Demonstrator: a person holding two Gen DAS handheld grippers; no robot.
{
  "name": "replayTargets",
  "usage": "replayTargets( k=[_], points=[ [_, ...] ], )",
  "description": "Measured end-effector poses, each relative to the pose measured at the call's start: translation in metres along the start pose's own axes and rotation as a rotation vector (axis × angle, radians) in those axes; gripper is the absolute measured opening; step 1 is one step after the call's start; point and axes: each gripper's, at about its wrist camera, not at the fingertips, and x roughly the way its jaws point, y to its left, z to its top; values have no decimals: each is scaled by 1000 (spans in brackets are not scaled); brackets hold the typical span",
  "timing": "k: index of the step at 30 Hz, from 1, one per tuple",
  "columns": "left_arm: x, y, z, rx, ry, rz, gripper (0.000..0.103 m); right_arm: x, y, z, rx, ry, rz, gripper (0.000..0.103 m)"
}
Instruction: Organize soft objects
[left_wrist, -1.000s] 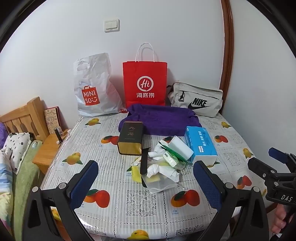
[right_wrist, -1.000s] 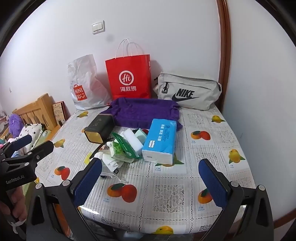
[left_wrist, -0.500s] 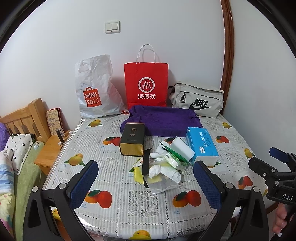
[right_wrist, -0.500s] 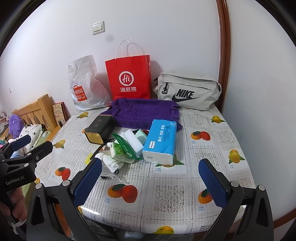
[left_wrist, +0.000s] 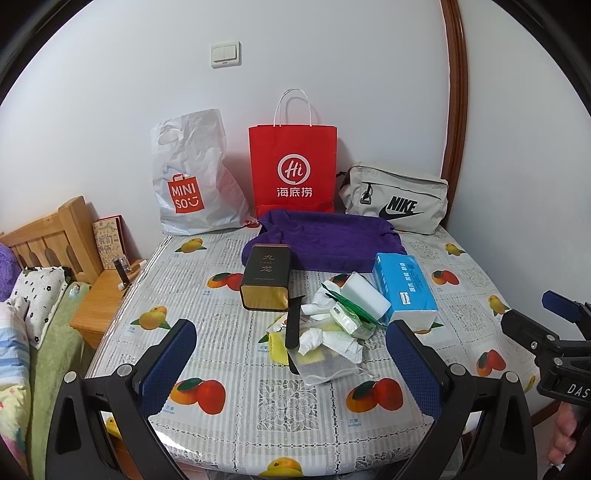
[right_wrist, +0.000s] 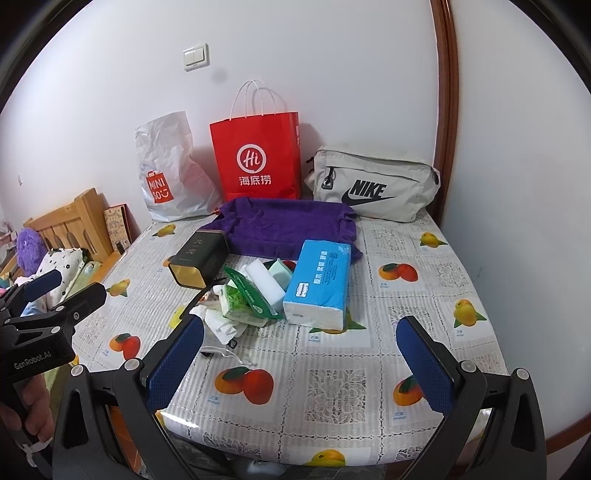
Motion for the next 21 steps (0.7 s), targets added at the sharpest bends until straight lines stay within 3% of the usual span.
replayTargets(
  k=[21],
  points=[
    [-1, -1, 1, 6, -7, -2, 103, -3, 3, 0, -7, 0, 3, 103]
  ],
)
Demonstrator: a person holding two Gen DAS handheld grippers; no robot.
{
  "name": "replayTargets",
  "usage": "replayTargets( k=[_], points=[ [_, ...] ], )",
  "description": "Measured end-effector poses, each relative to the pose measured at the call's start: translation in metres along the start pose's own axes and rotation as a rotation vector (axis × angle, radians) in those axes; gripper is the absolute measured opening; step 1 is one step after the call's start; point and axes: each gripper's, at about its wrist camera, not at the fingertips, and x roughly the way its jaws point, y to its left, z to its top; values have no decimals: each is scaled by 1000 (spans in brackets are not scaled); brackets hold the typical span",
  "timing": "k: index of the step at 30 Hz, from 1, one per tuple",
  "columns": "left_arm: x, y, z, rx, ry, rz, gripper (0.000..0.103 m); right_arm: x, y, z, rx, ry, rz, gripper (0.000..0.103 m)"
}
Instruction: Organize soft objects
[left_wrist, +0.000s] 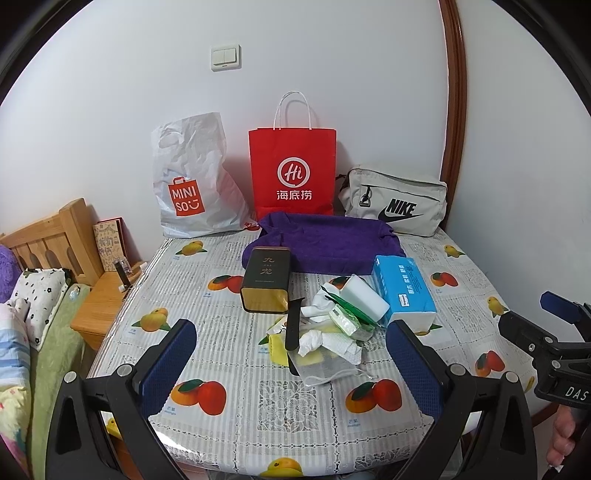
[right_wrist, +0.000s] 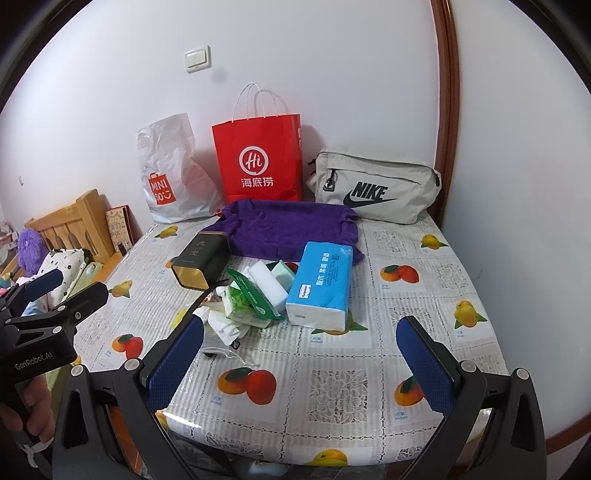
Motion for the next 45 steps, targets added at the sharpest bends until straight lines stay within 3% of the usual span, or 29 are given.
replayTargets(
  k=[25, 34, 42, 45],
  points=[
    [1, -1, -2, 4, 7, 2, 103, 10, -1, -5, 1, 14, 7, 103],
    [32, -3, -13, 7, 66, -12, 103, 41, -6, -13, 10, 64, 24, 103],
    [85, 11, -35, -29, 196, -50, 103, 69, -14, -22, 27, 114, 12, 103],
    [98, 12, -42, -23, 214, -24, 103, 81, -18, -26, 33, 137, 7, 103]
  ],
)
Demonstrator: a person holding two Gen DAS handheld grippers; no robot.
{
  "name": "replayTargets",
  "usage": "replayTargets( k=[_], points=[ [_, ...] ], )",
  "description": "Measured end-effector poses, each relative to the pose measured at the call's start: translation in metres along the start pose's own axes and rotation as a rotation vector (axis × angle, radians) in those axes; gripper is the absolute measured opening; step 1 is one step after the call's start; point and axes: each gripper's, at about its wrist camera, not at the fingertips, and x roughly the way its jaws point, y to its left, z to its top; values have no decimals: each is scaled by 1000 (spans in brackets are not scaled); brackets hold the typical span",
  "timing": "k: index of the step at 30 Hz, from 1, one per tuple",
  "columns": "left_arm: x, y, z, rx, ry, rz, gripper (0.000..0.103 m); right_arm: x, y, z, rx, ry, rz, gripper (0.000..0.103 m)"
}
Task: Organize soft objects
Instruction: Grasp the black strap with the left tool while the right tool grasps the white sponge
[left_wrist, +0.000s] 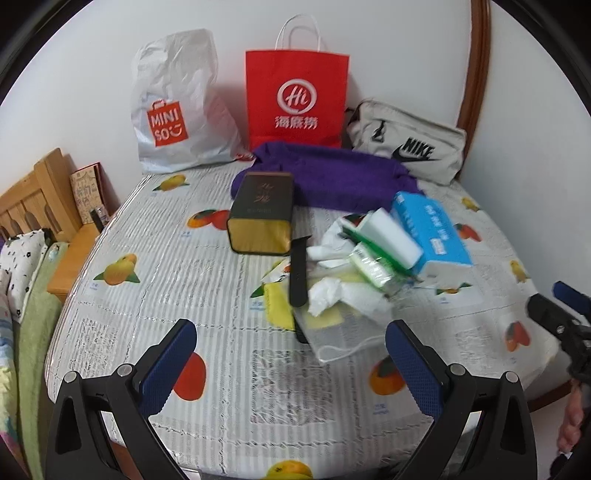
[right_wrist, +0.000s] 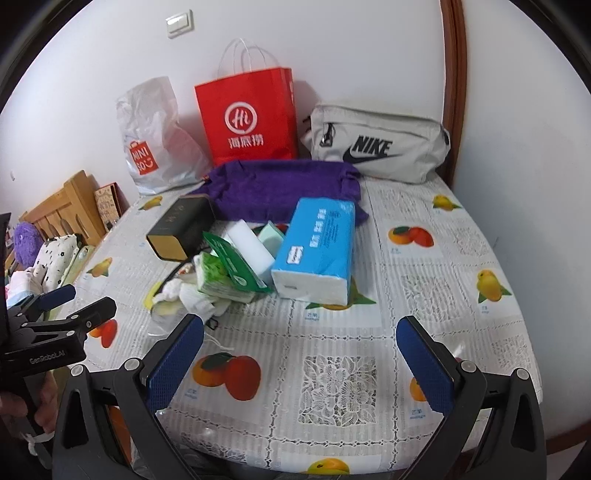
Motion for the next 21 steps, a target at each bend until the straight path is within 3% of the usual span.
replayTargets(
  k=[7, 11, 13, 17, 21],
  points=[
    [32, 1, -2, 2, 39, -14, 103, 29, -12, -4, 18, 51, -15, 103],
    [53, 9, 9, -19, 64, -64, 101, 44, -14, -6, 20, 76, -9, 103],
    [63, 11, 16, -28, 78, -92, 91, 51, -14, -6, 17, 87, -8, 103],
    [83, 11, 31, -38, 104, -86, 85, 63, -15, -5, 16, 106, 2, 103],
    [105, 6, 45, -1, 115, -84, 68, 75, -17, -3, 14, 120, -3, 103]
  ],
)
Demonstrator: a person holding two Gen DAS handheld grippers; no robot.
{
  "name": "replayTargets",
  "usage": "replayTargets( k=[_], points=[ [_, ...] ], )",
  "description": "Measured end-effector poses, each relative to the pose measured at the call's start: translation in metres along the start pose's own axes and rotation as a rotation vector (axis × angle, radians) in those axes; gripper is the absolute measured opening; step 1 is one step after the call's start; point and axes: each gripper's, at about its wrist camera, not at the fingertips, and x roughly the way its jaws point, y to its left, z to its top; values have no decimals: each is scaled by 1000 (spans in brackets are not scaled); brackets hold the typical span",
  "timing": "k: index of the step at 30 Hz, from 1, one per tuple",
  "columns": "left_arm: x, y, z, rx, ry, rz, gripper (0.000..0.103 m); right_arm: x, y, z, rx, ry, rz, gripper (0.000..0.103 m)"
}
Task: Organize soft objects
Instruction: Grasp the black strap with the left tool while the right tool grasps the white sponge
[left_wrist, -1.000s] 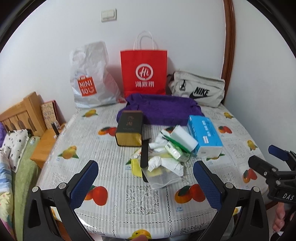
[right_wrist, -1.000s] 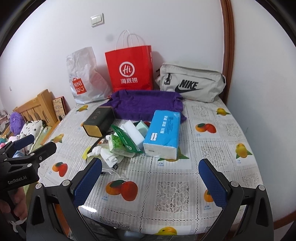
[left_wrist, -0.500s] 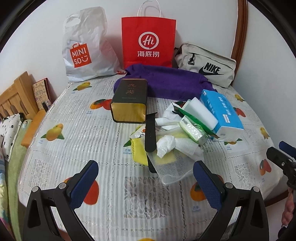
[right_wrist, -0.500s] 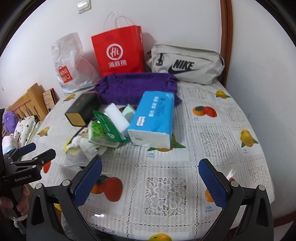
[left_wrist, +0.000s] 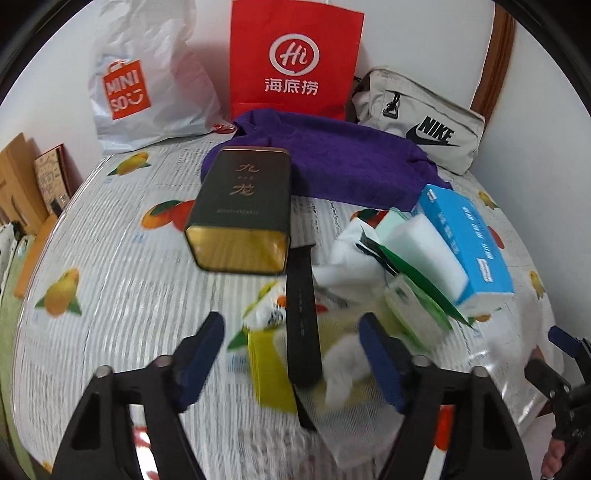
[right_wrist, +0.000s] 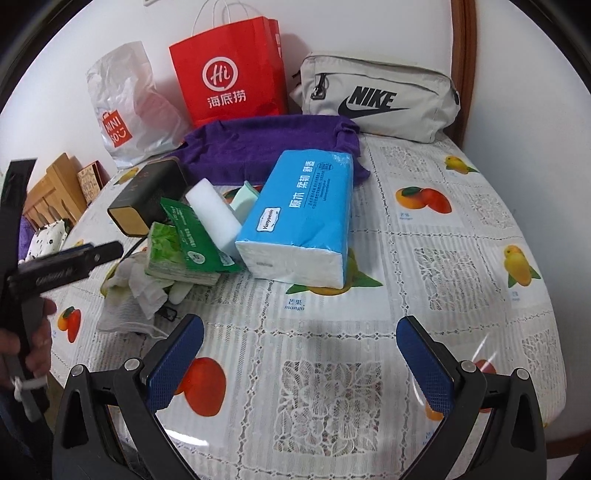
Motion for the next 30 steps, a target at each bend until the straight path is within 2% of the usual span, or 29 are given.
replayTargets(
  k=[8, 11, 13, 15, 21, 30],
  points=[
    [34, 4, 12, -3, 55, -58, 61, 14, -6, 6, 11, 24, -2, 103],
    [45, 4, 14, 0, 78, -67, 46, 18, -4, 9, 12, 28, 9, 103],
    [50, 7, 14, -6, 94, -83, 28, 20, -2, 10, 4, 31, 10, 103],
    [53, 10, 13, -20, 103, -118, 20, 21, 2, 11, -8, 30, 9, 103],
    [46, 13, 14, -9, 84, -136, 20, 20, 11, 19, -23, 25, 21, 103],
    [23, 28, 16, -16, 56, -139, 18, 12, 31, 46, -73, -42, 60, 102]
  ],
)
